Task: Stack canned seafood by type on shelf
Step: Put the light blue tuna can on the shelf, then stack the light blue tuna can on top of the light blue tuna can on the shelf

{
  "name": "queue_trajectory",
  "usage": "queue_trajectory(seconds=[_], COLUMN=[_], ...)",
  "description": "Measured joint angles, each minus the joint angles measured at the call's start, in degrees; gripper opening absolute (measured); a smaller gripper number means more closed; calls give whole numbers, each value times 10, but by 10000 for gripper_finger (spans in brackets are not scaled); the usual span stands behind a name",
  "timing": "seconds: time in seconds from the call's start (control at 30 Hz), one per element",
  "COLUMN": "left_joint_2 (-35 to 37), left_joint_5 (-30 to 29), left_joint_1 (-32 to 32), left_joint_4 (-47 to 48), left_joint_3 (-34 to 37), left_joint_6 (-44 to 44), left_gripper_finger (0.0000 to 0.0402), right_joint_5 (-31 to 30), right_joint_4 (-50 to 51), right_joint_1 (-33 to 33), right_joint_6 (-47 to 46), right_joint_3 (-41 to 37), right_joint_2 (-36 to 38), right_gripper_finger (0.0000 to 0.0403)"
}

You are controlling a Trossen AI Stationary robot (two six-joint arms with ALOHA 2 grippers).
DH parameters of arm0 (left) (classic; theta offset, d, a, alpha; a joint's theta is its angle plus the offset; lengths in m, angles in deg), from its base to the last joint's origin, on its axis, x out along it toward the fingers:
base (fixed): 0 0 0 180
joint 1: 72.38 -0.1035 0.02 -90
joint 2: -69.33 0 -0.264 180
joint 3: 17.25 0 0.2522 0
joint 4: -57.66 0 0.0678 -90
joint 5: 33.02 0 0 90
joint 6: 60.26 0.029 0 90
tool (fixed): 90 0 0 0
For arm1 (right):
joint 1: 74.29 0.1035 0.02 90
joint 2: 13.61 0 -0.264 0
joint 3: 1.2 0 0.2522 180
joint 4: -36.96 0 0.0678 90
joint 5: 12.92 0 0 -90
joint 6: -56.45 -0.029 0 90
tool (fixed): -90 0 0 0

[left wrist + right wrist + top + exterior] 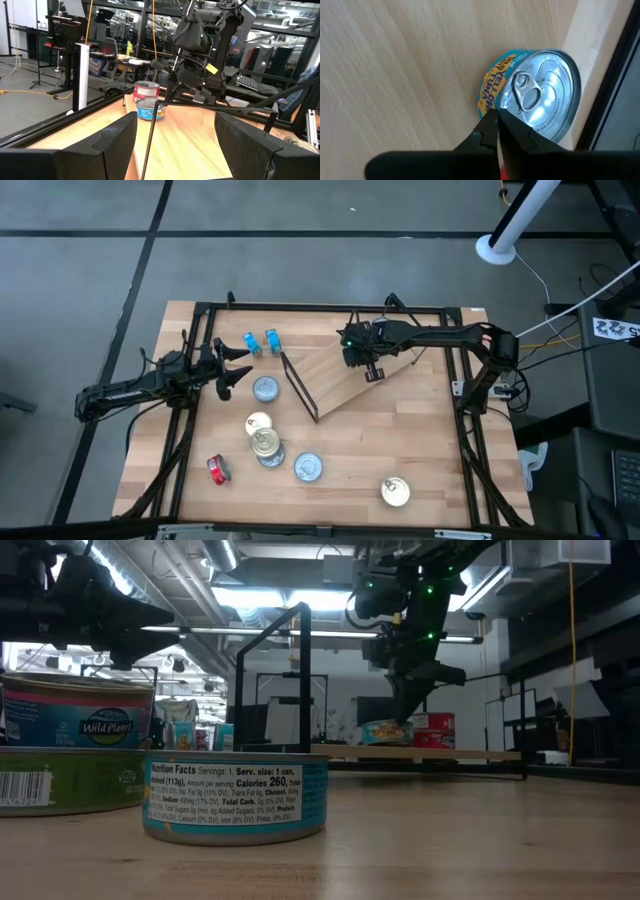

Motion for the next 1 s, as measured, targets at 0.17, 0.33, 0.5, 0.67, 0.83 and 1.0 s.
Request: queue_trajectory(seconds=[0.17, 0.33, 0.5, 0.67, 0.83, 1.0], left_joint_2=[0, 0, 0, 0, -5, -56], left_joint_5=[0, 0, -9, -24, -35, -42], left_joint_1=[0, 0, 0, 0, 0, 0], left_joint_4=[0, 0, -11, -19, -18, -11], left_joint_3=[0, 0, 0, -8, -38, -92], left_joint_6=[-1, -1, -42, -66, -34, 29], left_gripper_finger=[263, 263, 263, 263, 263, 263], right_joint_5=[0, 0, -6, -20, -20, -20], right_joint_4=[0, 0, 0, 0, 1, 7], right_joint_1=[0, 0, 0, 0, 0, 1], right_joint_6=[0, 0, 0, 1, 2, 2], right_joint_3=[0, 0, 0, 0, 0, 4], right_joint_2=[0, 0, 0, 2, 2, 2], right_gripper_finger=[47, 84, 100, 101, 101, 101])
